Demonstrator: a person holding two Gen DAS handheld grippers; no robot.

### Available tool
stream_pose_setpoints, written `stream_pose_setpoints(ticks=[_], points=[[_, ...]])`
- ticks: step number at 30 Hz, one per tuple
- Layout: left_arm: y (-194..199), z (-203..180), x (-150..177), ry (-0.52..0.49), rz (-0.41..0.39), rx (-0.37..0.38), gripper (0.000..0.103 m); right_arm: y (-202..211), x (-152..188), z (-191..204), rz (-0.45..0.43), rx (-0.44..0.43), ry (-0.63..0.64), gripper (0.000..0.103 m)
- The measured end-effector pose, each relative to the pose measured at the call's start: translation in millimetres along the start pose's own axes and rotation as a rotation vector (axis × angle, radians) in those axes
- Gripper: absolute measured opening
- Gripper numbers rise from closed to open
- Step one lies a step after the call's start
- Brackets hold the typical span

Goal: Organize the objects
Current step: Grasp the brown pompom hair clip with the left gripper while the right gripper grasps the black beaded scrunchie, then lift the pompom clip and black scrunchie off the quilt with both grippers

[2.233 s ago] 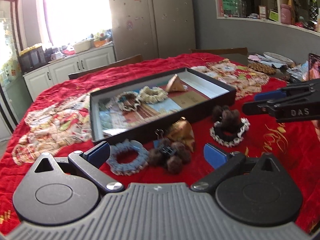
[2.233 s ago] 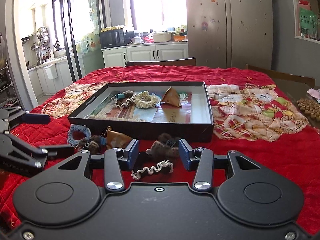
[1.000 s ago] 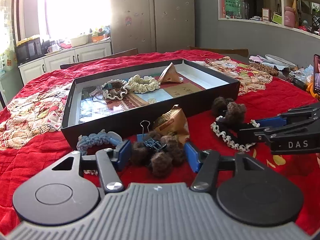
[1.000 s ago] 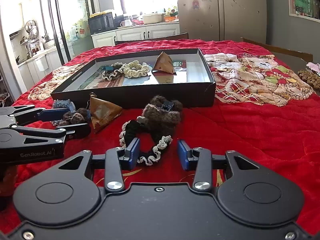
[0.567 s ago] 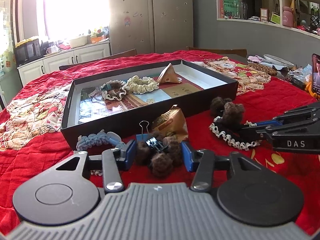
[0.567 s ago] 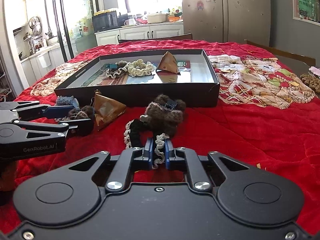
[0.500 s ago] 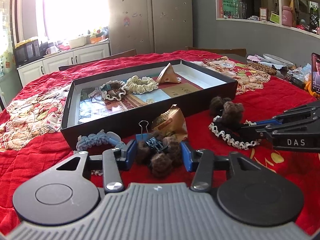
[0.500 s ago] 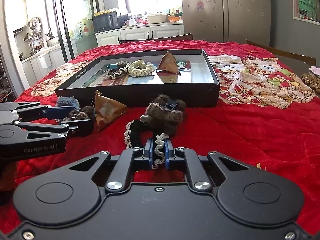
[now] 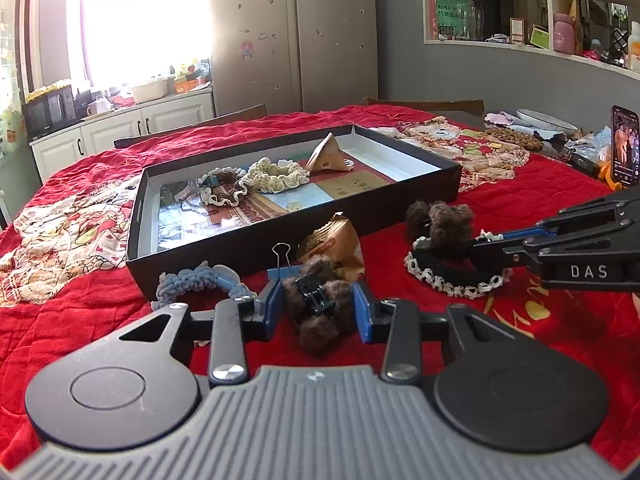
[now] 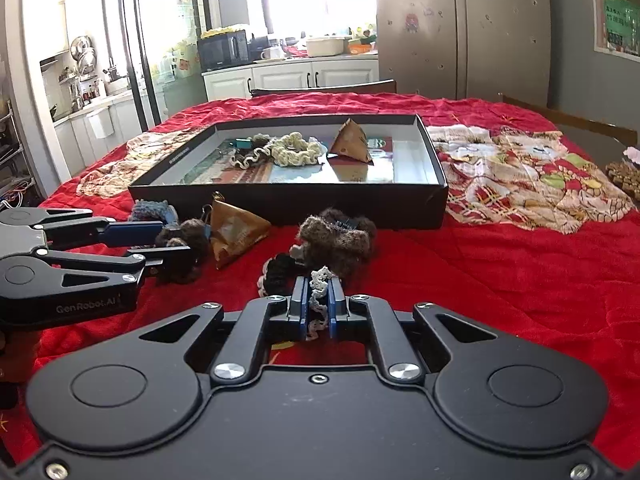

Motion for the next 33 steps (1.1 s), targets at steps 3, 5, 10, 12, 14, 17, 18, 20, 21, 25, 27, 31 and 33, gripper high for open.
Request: stream_pose_setpoints(ticks=[3,5,10,12,14,17,18,20,21,25,27,31,33], points=[[3,0,0,0.004,0.001,0.008,0.028,5,-3,3,-0.012,-0.006,0.008,0.009],[4,-1,-1,0.010,0.004,0.015,0.025,8,-6,4,-0.022,-0.010,0.012,0.009],[5,-2,0,0.003,0.005,0.013,0.025,19,-14,7,-0.052,-0.023,0.020,0.009],[6,-2,1,0.001,0.005,0.014,0.024,23,-17,8,-0.066,-0.030,0.023,0.009],[6,-2,1,0.001,0.004,0.015,0.023,28,-21,10,-0.080,-0.035,0.028,0.009],[7,-2,1,-0.002,0.004,0.013,0.023,35,-26,11,-0.102,-0.045,0.034,0.009],[8,-2,1,-0.003,0.004,0.013,0.023,38,-28,12,-0.109,-0.049,0.036,0.009],[8,-2,1,-0.003,0.006,0.012,0.024,42,-30,14,-0.121,-0.058,0.043,0.009],[8,-3,1,-0.007,0.007,0.012,0.026,43,-31,16,-0.124,-0.062,0.048,0.009],[7,-1,2,0.009,-0.001,-0.012,0.058,44,-31,20,-0.124,-0.070,0.058,0.009],[6,-1,3,0.011,0.002,-0.019,0.058,43,-30,21,-0.119,-0.072,0.059,0.009],[2,0,3,0.032,0.011,-0.018,0.060,43,-28,21,-0.116,-0.073,0.057,0.009],[-1,-1,3,0.042,0.017,-0.017,0.060,42,-28,21,-0.114,-0.074,0.056,0.009]])
Point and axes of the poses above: each gripper's, at about its wrist camera, not at the fingertips, and y roughly against the way its jaws point, z to its left, x to its underside, the point moved 10 cm from there along -y, roughly the way its jaws point
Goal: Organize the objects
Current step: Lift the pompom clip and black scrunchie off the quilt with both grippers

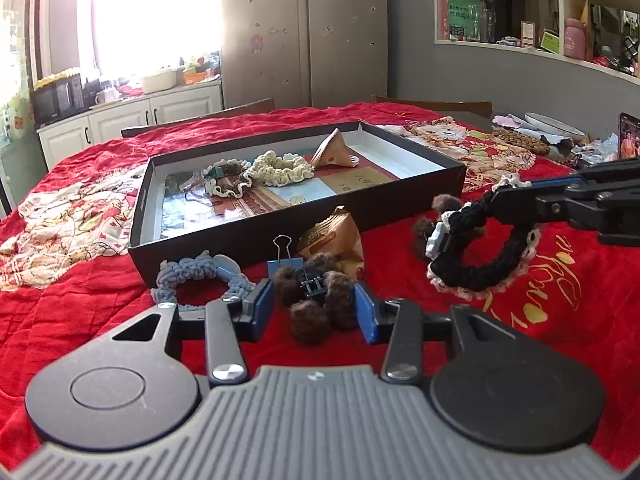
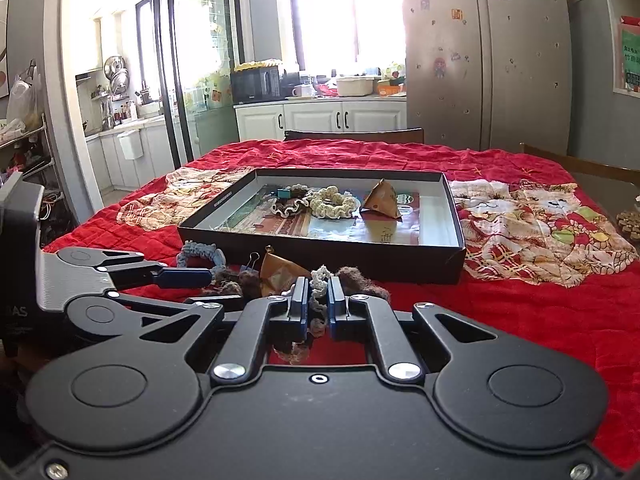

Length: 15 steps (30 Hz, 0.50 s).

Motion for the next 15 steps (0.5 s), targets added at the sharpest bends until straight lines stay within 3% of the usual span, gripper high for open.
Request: stream_pose_setpoints(ticks=[4,7,11,13,15], points=[[-6.1,-0.7,0.8,0.025,0.015,0.005,0.060,-0.4,1.3,0.8,0.002,-0.002,0.001,0.009],[-9.1,1.7,1.1,0.044,0.022,-0.002,0.042,-0.3,2.1,1.5,0.003,-0.004,0.002,0.009],[-8.0,3.9,1.1,0.059,0.023,-0.003,0.040,-0.4,2.5,3.9,0.003,-0.009,0.007,0.009],[-6.4,2.3,0.6,0.053,0.017,0.002,0.032,-0.2,2.5,4.9,0.002,-0.012,0.008,0.009],[-3.3,0.1,-1.3,0.045,0.008,0.003,0.031,0.4,1.6,5.5,0.000,-0.012,0.010,0.009]])
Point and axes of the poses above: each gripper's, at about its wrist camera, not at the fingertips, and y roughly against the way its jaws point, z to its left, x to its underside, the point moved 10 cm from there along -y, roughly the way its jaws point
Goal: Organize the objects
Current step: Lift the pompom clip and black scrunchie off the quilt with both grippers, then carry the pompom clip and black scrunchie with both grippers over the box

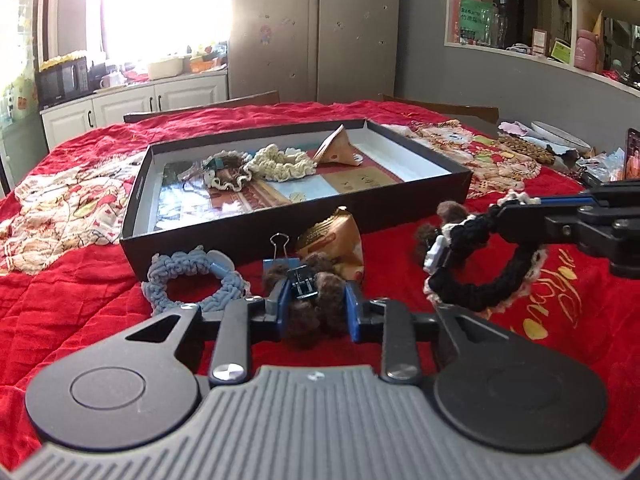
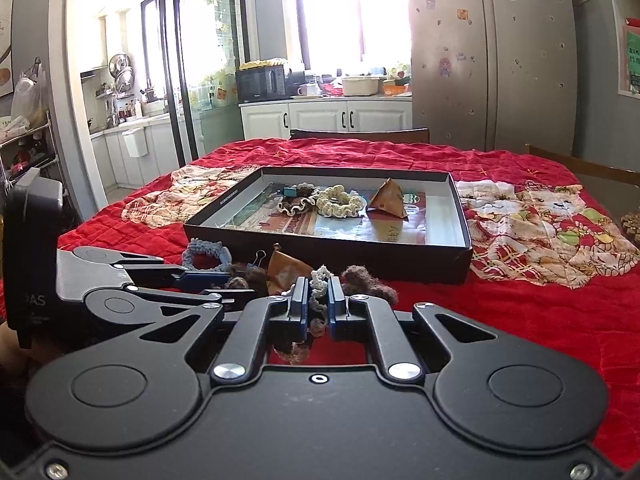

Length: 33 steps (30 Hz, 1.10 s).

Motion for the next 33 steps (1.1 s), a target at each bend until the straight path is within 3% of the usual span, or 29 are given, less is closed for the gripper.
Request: stream_pose_setpoints(ticks=[22,33], points=[[33,-3,-24,0.013,-0.081,0.046,0.027,9,-19,7,-0.047,-0.013,0.029,0.009],[41,14,-56,0.025,-0.152,0.003,0.027,6,-50,8,-0.109,-0.005,0.048,0.009]])
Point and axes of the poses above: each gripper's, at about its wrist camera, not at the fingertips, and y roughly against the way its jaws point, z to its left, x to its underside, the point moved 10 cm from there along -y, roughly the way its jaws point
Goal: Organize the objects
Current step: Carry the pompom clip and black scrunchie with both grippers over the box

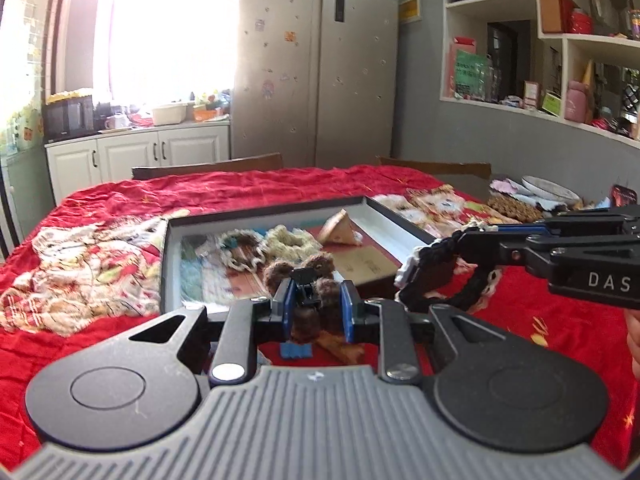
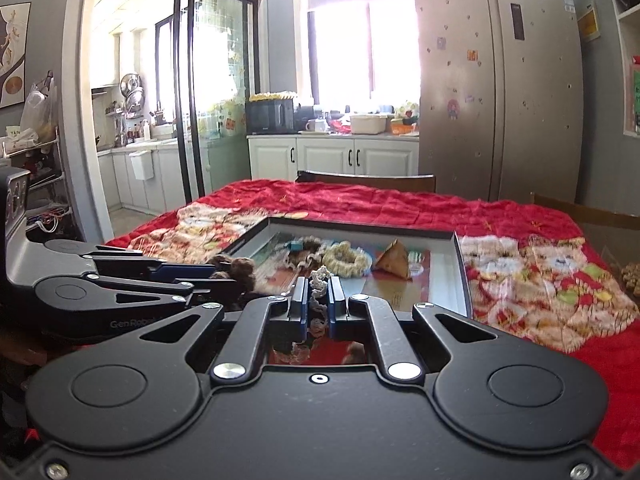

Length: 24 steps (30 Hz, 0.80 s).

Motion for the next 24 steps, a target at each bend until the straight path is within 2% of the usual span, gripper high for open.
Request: stream_pose_setpoints(ticks=[7,13,21,24], points=[[-15,30,-23,0.040,-0.033,-0.071,0.027,-24,-23,-1,-0.022,0.022,0.008,0.009],[-40,49,-40,0.055,-0.041,-0.119,0.027,-61,-42,-4,-0.019,0.049,0.002,0.009],[-79,69,-42,0.080,-0.015,-0.168,0.027,-121,-59,-12,0.022,0.047,-0.066,0.009],[-87,71,-38,0.089,-0.008,-0.165,0.027,-140,-61,-17,0.033,0.052,-0.098,0.009]])
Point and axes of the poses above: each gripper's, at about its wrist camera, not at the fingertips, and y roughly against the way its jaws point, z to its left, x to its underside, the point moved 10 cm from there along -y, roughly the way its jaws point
